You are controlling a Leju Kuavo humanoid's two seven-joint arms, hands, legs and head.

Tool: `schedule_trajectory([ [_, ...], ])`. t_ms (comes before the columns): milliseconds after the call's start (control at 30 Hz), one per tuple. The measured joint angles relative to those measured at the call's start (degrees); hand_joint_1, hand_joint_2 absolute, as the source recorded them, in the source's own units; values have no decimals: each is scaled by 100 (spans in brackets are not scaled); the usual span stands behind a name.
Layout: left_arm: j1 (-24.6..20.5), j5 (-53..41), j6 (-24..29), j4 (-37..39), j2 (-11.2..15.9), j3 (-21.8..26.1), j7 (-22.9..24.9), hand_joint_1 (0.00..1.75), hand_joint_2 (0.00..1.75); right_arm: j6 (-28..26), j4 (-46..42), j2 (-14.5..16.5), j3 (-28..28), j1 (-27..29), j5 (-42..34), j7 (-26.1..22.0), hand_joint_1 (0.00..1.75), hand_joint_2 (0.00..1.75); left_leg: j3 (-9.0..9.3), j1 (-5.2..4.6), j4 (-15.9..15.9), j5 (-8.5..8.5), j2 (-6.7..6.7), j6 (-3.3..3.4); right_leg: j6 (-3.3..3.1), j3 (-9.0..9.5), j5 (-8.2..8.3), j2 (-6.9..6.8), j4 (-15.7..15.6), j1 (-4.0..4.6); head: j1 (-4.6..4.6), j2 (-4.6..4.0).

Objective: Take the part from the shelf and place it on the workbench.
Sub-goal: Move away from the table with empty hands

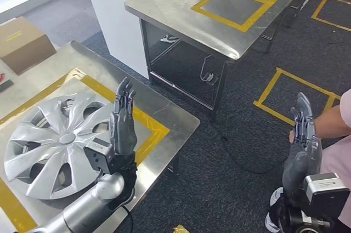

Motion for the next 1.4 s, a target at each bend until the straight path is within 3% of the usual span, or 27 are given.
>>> schedule_trajectory([
  [33, 8, 2, 0, -1, 0, -2, -4, 0, 0, -1, 1, 0, 5, 6, -7, -1, 0, 0, 2, -7, 2, -5, 61, 7, 16, -169, -137, -40, 373, -6, 7, 0],
  [67, 15, -1, 0, -1, -1, -4, -8, 0, 0, 0, 1, 0, 10, 14, -19, -2, 0, 0, 5, -11, 3, -12, 118, 10, 25, -254, -171, -59, 564, -9, 8, 0],
  [100, 19, -4, 0, -1, -1, -5, -10, 0, 0, 1, 2, 0, 13, 20, -31, -4, 0, 0, 13, -12, 4, -19, 173, 8, 26, -224, -94, -74, 523, -11, 9, 0],
  [167, 21, -13, 0, -2, -3, -9, -13, 0, 0, 7, 2, 0, 13, 25, -55, -9, 0, 0, 46, -16, 8, -47, 274, -16, -1, 160, 292, -197, -208, -4, 11, 0],
  [233, 25, -16, 0, -4, -3, -10, -15, 0, 0, 14, 2, 0, 13, 18, -62, -15, 0, 0, 68, -52, 25, -81, 364, -62, -57, 551, 536, -421, -967, 44, 22, 0],
  [300, 31, -17, 0, -7, -3, -10, -18, 0, 0, 18, 2, 0, 16, 17, -63, -19, 0, 0, 66, -88, 37, -90, 466, -104, -119, 644, 550, -468, -1176, 83, 15, 0],
  [367, 31, -22, 0, -13, -2, -10, -19, 0, 0, 22, 1, 1, 20, 26, -63, -25, 0, 0, 77, -82, 57, -120, 532, -155, -190, 647, 585, -336, -1201, 69, -2, 0],
  [433, 32, -37, 0, -21, 2, -10, -20, 0, 0, 37, 1, 1, 20, 23, -70, -39, 0, 0, -33, -55, 362, -338, 313, -217, -258, 657, 626, -217, -1242, 41, -15, 0],
  [500, 53, -48, 0, -23, 9, -10, -19, 0, 0, 58, 2, 3, 25, 22, -81, -52, 0, 0, -389, -31, 1120, -726, 27, -257, -298, 640, 650, -104, -1254, 26, -47, 0],
  [533, 71, -48, 0, -23, 13, -10, -17, 0, 0, 65, 3, 4, 30, 27, -86, -55, 0, 0, -591, -26, 1515, -876, -23, -268, -308, 627, 658, -37, -1254, 25, -63, 0],
  [567, 88, -48, 0, -23, 17, -11, -17, 0, 0, 71, 4, 4, 36, 32, -86, -58, 0, 0, -727, -22, 1761, -927, -41, -273, -312, 619, 664, 33, -1253, 25, -71, 0],
  [600, 100, -48, 0, -23, 19, -11, -17, 0, 0, 75, 6, 4, 40, 38, -86, -59, 0, 0, -764, -18, 1793, -866, -47, -272, -310, 614, 671, 106, -1252, 25, -77, 0],
  [667, 108, -46, 0, -23, 20, -12, -18, 0, 0, 79, 8, 4, 44, 43, -86, -62, 0, 0, -489, -4, 1171, -468, -115, -248, -294, 616, 684, 249, -1249, 21, -85, 0],
  [733, 108, -44, 0, -23, 20, -13, -21, 0, 0, 86, 8, 4, 46, 42, -86, -65, 0, 0, -116, 9, 356, -136, -318, -211, -256, 598, 696, 379, -1237, 30, -93, 0],
  [800, 111, -37, 0, -23, 18, -13, -27, 0, 0, 99, 8, 4, 49, 44, -81, -67, 0, 0, 14, 1, 50, -65, -402, -179, -198, 563, 711, 483, -1232, 26, -87, 0],
  [867, 110, -27, 0, -23, 14, -13, -30, 0, 0, 109, 8, 4, 51, 63, -69, -67, 0, 0, 27, -1, 20, -40, -285, -130, -133, 522, 717, 537, -1226, 6, -79, 0],
  [933, 105, -21, 0, -23, 3, -14, -35, 0, 0, 113, 8, 4, 49, 76, -60, -68, 0, 0, 49, 12, -20, -15, -166, -64, -81, 390, 553, 333, -975, 12, -48, 0],
  [1000, 113, -16, 0, -23, -9, -15, -43, 0, 0, 128, 8, 5, 50, 79, -56, -70, 0, 0, 58, 1, -33, -14, -45, -22, -38, 77, 170, 44, -263, 9, -2, 0],
  [1067, 126, -11, 0, -23, -11, -15, -48, 0, 0, 160, 12, 9, 58, 87, -56, -73, 0, 0, 59, -11, -30, -23, 81, -10, 1, -233, -111, -50, 458, -14, 17, 0],
  [1100, 129, -7, 0, -23, -10, -15, -50, 0, 0, 173, 15, 10, 61, 90, -56, -75, 0, 0, 62, -13, -28, -28, 142, -13, 14, -264, -100, -68, 552, -25, 19, 0],
  [1133, 131, -3, 0, -23, -10, -15, -51, 0, 0, 182, 19, 11, 62, 91, -56, -79, 0, 0, 71, -13, -26, -37, 199, -20, 20, -172, 21, -91, 395, -36, 22, 0],
  [1200, 131, 3, 0, -23, -11, -15, -52, 0, 0, 186, 21, 11, 61, 89, -54, -85, 0, 0, 101, -16, -17, -69, 304, -55, 14, 261, 380, -245, -424, -41, 26, 0],
  [1267, 129, 3, 0, -24, -10, -15, -52, 0, 0, 186, 19, 13, 61, 83, -48, -93, 0, 0, 116, -46, 8, -101, 391, -106, -39, 597, 548, -419, -1052, -4, 26, 0],
  [1300, 128, 3, 0, -25, -10, -15, -51, 0, 0, 185, 18, 15, 62, 83, -45, -94, 0, 0, 118, -61, 12, -108, 438, -130, -72, 647, 543, -446, -1154, 19, 19, 0],
  [1367, 124, 4, 0, -26, -10, -15, -50, 0, 0, 184, 16, 19, 62, 86, -41, -93, 0, 0, 126, -65, 8, -118, 531, -185, -154, 648, 564, -325, -1177, 32, 2, 0],
  [1400, 119, 4, 0, -26, -9, -15, -50, 0, 0, 182, 14, 19, 61, 87, -37, -93, 0, 0, 121, -52, 48, -163, 494, -219, -189, 651, 581, -264, -1196, 29, -4, 0],
])
